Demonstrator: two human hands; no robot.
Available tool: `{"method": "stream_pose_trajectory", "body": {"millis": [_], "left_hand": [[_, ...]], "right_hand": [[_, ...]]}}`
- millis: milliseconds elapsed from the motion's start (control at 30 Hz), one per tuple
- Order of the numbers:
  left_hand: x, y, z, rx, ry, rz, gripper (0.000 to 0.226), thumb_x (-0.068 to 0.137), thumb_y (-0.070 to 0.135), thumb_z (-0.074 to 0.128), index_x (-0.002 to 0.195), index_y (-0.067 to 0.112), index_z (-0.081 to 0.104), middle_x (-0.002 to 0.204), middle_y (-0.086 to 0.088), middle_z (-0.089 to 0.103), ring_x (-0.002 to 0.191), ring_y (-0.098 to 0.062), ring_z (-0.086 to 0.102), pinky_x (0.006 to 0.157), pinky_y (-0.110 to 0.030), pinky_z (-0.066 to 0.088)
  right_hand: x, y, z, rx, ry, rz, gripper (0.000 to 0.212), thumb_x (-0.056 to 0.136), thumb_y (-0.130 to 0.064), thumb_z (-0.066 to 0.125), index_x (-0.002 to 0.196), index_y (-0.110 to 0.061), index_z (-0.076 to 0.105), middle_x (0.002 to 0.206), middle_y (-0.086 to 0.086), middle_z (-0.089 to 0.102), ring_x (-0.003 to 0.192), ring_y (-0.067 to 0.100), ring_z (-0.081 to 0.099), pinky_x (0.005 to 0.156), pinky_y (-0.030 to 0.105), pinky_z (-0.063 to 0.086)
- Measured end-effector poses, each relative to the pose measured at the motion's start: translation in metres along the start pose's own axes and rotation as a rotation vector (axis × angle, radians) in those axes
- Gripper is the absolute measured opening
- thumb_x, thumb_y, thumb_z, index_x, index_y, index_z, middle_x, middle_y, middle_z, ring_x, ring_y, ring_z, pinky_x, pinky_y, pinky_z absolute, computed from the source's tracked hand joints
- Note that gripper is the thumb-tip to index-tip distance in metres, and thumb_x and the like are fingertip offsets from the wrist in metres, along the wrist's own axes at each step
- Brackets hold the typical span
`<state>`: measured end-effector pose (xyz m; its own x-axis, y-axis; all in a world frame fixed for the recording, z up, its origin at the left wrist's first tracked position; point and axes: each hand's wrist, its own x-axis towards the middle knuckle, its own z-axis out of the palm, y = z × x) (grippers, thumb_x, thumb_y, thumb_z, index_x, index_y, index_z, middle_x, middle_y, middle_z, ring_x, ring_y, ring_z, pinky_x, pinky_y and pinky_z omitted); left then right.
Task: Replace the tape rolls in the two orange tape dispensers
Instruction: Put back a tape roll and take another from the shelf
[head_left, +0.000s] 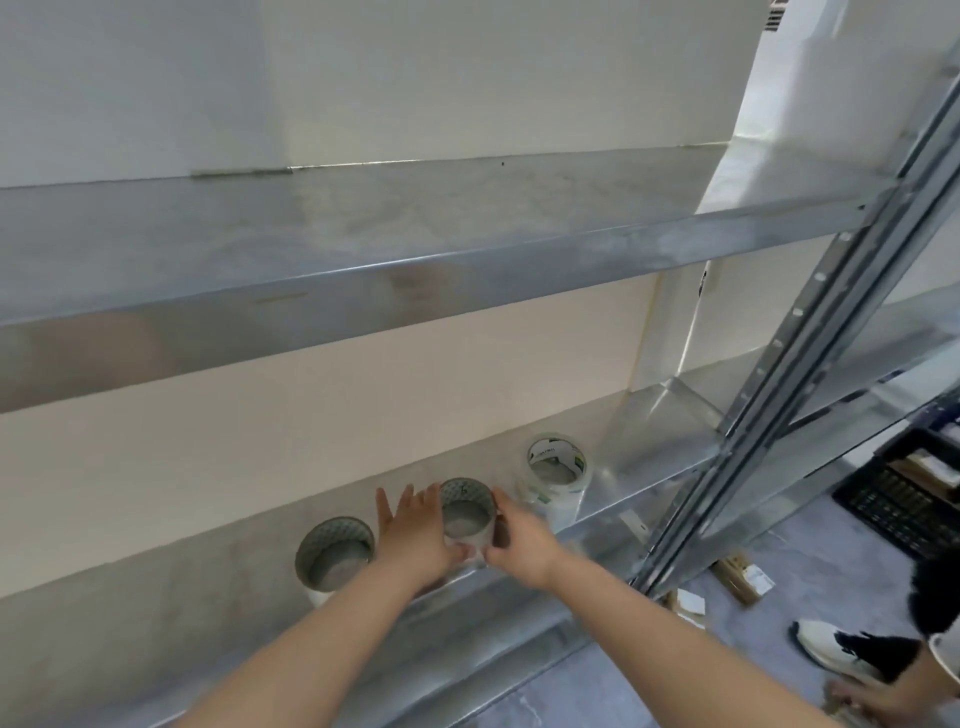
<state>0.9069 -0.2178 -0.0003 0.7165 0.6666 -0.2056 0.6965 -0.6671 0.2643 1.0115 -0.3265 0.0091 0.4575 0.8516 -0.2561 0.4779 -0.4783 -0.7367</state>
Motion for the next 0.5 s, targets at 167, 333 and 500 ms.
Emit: {"method": "stream_pose_trajectory", "body": {"millis": [167, 333, 500], "left_hand": [[0.011, 0.031, -0.018, -0.137, 0.012, 0.015, 0.113, 0.069, 0.058, 0.066, 0.149, 0.013, 0.0, 0.161, -0.005, 0.0, 0.149, -0.024, -0.006, 0.118, -0.046, -0.009], [0.036, 0.084, -0.019, -0.236, -0.013, 0.19, 0.112, 0.064, 0.043, 0.075, 0.149, 0.019, 0.006, 0.158, -0.004, 0.015, 0.147, -0.02, 0.01, 0.121, -0.044, 0.001], [0.064, 0.096, -0.009, -0.093, -0.19, 0.145, 0.124, 0.066, 0.042, 0.075, 0.149, 0.015, -0.012, 0.16, -0.007, 0.012, 0.148, -0.018, 0.012, 0.119, -0.042, -0.006]], "right_hand": [[0.005, 0.01, -0.045, 0.05, 0.089, -0.042, 0.086, 0.079, -0.015, 0.067, 0.15, -0.013, 0.018, 0.15, 0.007, 0.033, 0.137, 0.023, 0.038, 0.101, 0.027, 0.042], [0.022, 0.055, -0.104, -0.187, 0.193, -0.016, 0.118, 0.058, -0.049, 0.068, 0.15, -0.017, 0.002, 0.157, 0.01, 0.008, 0.147, 0.024, 0.01, 0.117, 0.032, 0.019], [0.041, 0.09, -0.105, -0.133, 0.015, -0.001, 0.128, 0.063, -0.033, 0.08, 0.148, -0.019, -0.015, 0.156, 0.009, 0.006, 0.146, 0.026, 0.008, 0.116, 0.032, 0.018]]}}
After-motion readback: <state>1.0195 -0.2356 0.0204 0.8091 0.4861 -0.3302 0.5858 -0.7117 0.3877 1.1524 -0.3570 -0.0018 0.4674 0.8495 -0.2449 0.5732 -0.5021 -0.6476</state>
